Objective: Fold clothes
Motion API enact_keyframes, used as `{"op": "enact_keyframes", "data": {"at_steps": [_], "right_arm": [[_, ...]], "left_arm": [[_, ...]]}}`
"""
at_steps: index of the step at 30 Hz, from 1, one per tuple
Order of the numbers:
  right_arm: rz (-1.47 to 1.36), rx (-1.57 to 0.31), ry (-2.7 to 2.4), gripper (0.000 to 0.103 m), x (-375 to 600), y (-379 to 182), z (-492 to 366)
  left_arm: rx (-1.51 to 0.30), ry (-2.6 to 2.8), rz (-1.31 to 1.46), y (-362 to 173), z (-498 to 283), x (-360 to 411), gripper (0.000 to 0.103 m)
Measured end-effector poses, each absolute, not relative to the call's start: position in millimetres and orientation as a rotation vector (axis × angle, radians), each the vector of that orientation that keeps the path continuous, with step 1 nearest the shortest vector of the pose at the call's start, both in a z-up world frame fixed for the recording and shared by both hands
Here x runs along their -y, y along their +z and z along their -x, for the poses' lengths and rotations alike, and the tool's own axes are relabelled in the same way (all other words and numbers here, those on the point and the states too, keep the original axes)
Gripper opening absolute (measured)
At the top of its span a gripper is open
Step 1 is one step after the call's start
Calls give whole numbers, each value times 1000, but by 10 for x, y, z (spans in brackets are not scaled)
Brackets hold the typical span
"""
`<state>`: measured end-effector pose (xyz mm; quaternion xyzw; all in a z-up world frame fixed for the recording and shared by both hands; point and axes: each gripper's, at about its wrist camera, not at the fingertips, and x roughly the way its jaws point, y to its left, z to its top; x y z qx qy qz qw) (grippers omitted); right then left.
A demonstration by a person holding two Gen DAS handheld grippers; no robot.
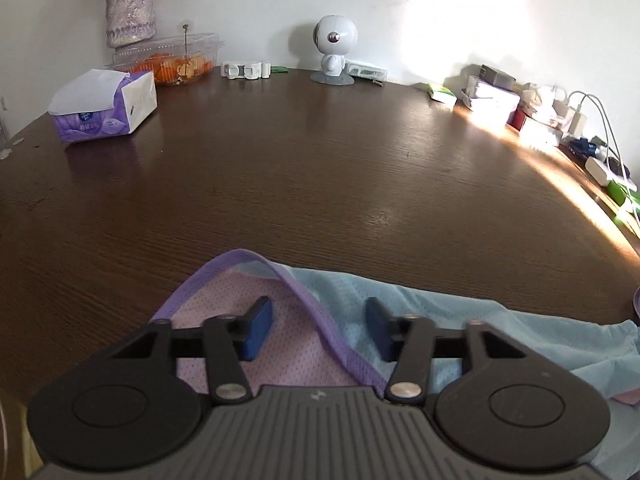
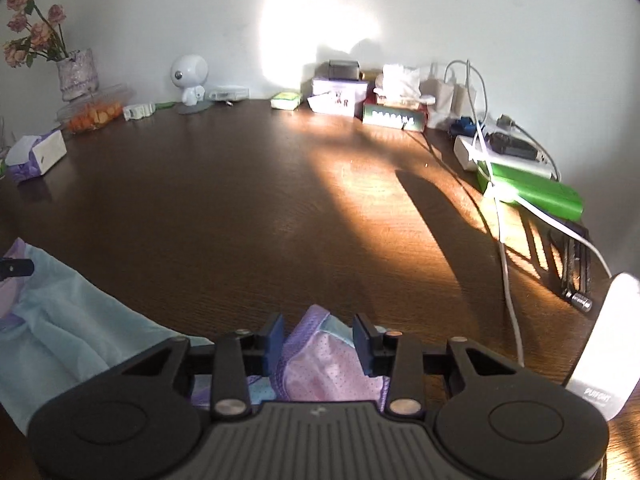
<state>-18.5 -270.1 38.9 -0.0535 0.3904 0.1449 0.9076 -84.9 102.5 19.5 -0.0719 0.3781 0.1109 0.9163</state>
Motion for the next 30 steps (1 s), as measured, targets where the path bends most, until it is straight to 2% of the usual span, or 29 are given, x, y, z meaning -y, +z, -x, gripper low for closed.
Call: {"op": "enact_keyframes", "data": {"at_steps": [1,2,4,11,17,20,22,23,24,27,29,30], "right_arm": [[110,-822,292,8,2680,325,165],[112,-820,276,4,2678,296,170],[109,-804,260,1,2693,291,209],[47,-556,215,0,3051,850,935],[39,-613,163,0,3266,577,1400],[19,-663,119,0,3410,438,1476],[32,-665,131,1,3401,444,1541],[39,-665,137,1,3396,447,1574],[46,-666,143,3,3391,450,1607],[8,-578,239,9,3257,639,1571],[32,-581,246,29,3117,639,1358],[52,-592,229,33,3045,618,1220]], "left_arm": [[-777,233,142,193,850,-1020,12],[-774,234,142,194,858,-1017,3],[-751,228,157,240,935,-1006,2],[-734,239,162,313,1178,-956,2],[-757,265,182,206,1221,-1003,3],[-760,276,194,214,1218,-1029,8],[-757,261,213,239,1223,-1037,31],[-748,259,226,253,1220,-1042,52],[-741,262,234,263,1197,-1044,55],[-739,287,258,275,1046,-1067,55],[-749,305,284,264,943,-1094,55],[-757,313,300,254,890,-1110,55]]}}
